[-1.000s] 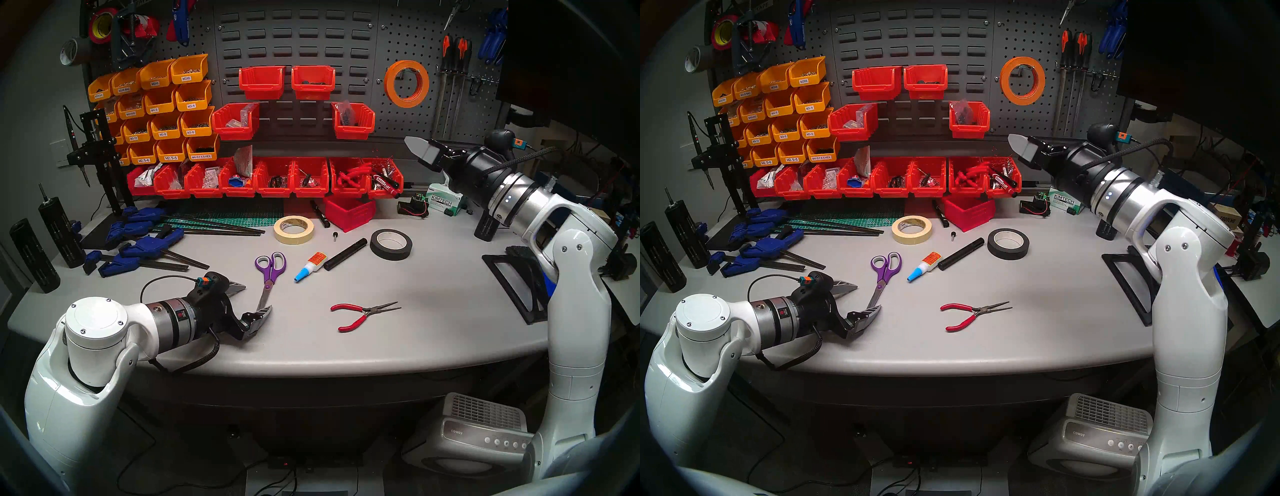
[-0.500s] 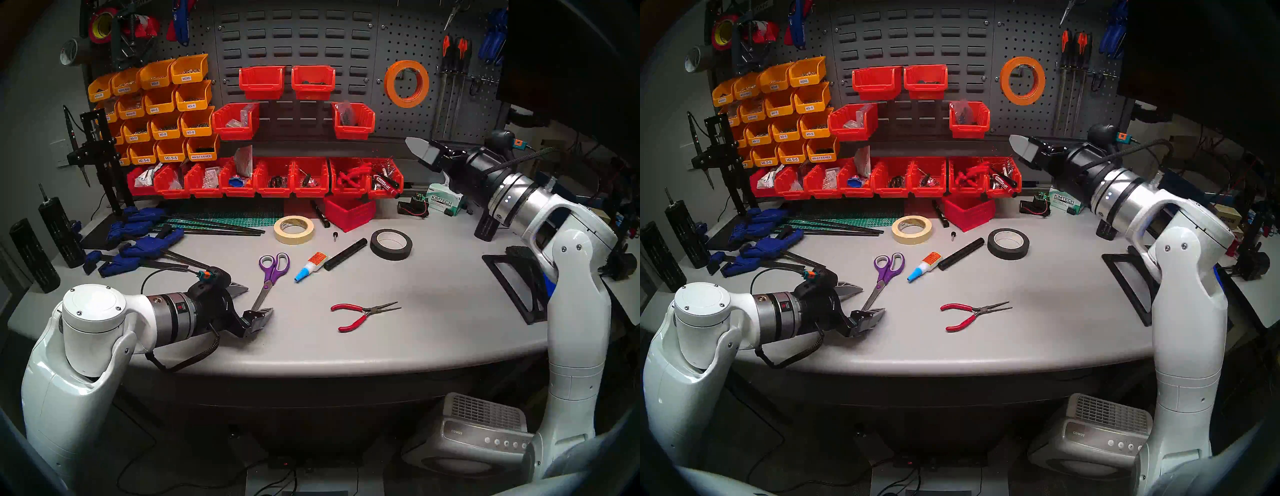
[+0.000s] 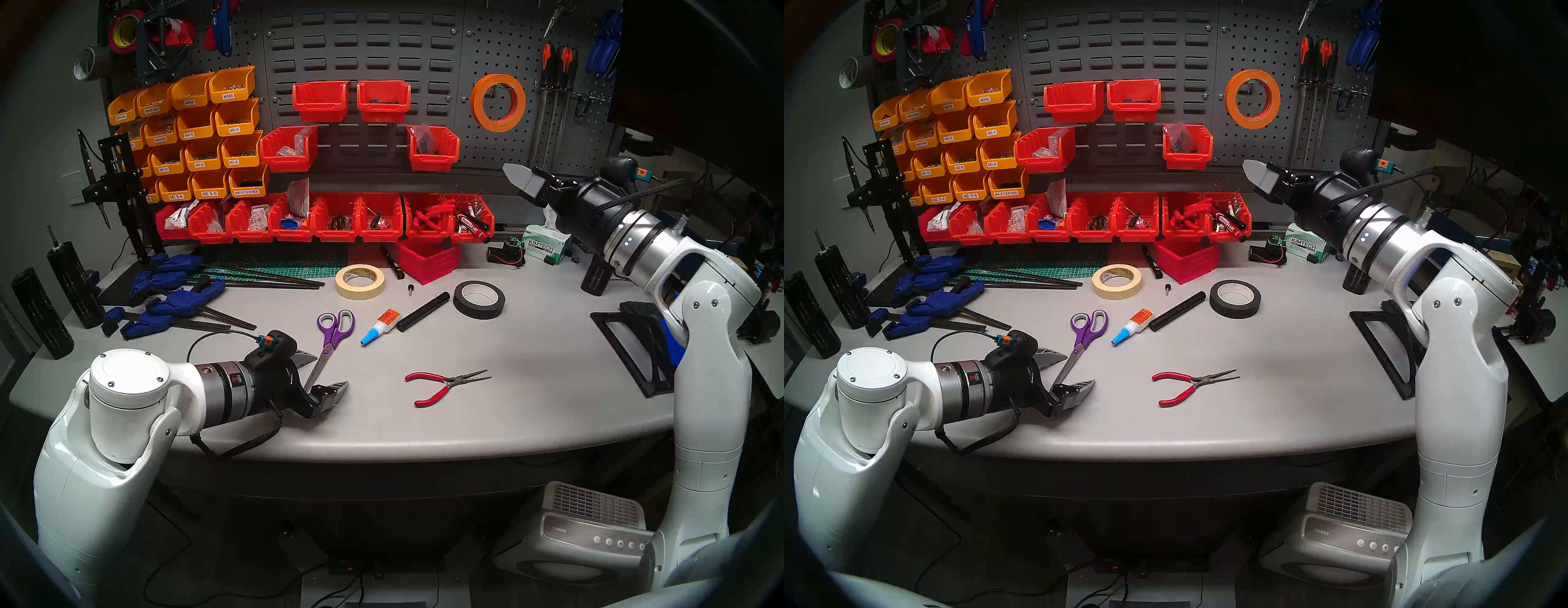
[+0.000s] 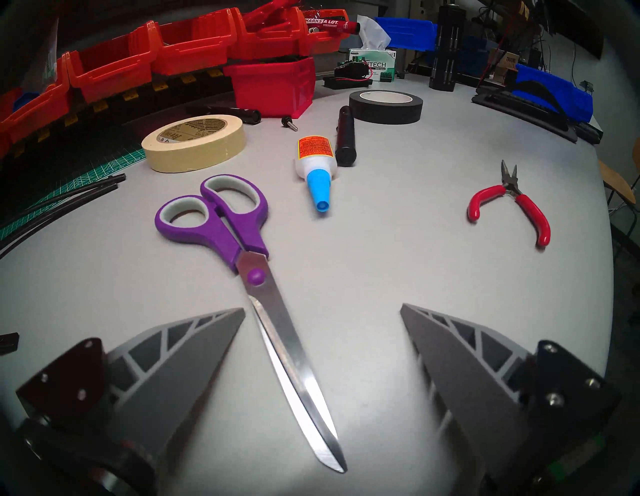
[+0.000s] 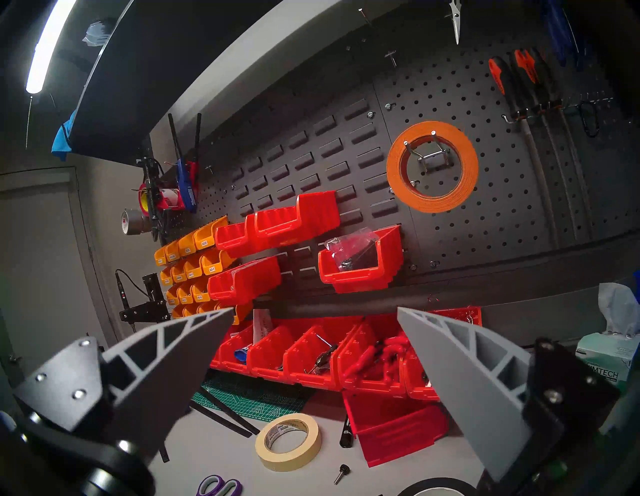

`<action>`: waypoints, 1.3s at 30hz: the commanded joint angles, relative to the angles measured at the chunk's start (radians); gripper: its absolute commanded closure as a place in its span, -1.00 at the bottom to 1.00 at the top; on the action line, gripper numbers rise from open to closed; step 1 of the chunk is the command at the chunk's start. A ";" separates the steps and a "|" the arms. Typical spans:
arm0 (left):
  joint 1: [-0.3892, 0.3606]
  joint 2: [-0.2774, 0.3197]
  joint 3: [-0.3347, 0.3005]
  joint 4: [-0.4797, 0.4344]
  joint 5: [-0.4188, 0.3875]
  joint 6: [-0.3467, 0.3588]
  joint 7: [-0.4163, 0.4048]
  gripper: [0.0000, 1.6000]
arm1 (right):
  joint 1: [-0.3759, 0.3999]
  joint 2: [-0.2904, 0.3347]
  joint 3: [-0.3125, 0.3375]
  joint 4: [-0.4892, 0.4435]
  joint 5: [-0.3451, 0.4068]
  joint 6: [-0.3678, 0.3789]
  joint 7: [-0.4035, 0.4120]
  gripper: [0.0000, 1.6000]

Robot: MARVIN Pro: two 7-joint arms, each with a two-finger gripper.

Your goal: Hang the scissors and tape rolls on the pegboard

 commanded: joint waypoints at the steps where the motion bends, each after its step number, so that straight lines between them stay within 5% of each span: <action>1: -0.035 0.011 0.027 0.060 0.029 -0.043 0.014 -1.00 | 0.008 -0.002 0.012 -0.028 0.004 -0.004 0.000 -1.00; 5: -0.040 0.020 0.023 0.079 0.013 -0.034 0.001 -1.00 | 0.006 -0.002 0.013 -0.029 0.003 -0.006 -0.005 -1.00; 9: -0.031 0.031 0.009 0.081 -0.006 -0.021 -0.018 -0.68 | 0.006 -0.003 0.014 -0.028 0.004 -0.010 -0.005 -1.00; 10: -0.034 0.035 0.007 0.082 -0.014 -0.007 -0.024 -0.05 | 0.007 -0.003 0.013 -0.027 0.004 -0.010 -0.005 -1.00; 13: -0.038 0.037 0.001 0.087 -0.025 0.011 -0.031 0.11 | 0.014 -0.002 0.006 -0.024 0.006 -0.008 -0.005 -1.00; 18: -0.052 0.034 -0.002 0.107 -0.041 0.006 -0.046 1.00 | 0.021 -0.002 -0.005 -0.024 0.007 -0.006 -0.009 -1.00; 39: -0.041 -0.118 -0.094 0.037 -0.054 -0.194 0.070 1.00 | 0.038 0.001 -0.029 -0.005 0.008 -0.012 -0.015 -1.00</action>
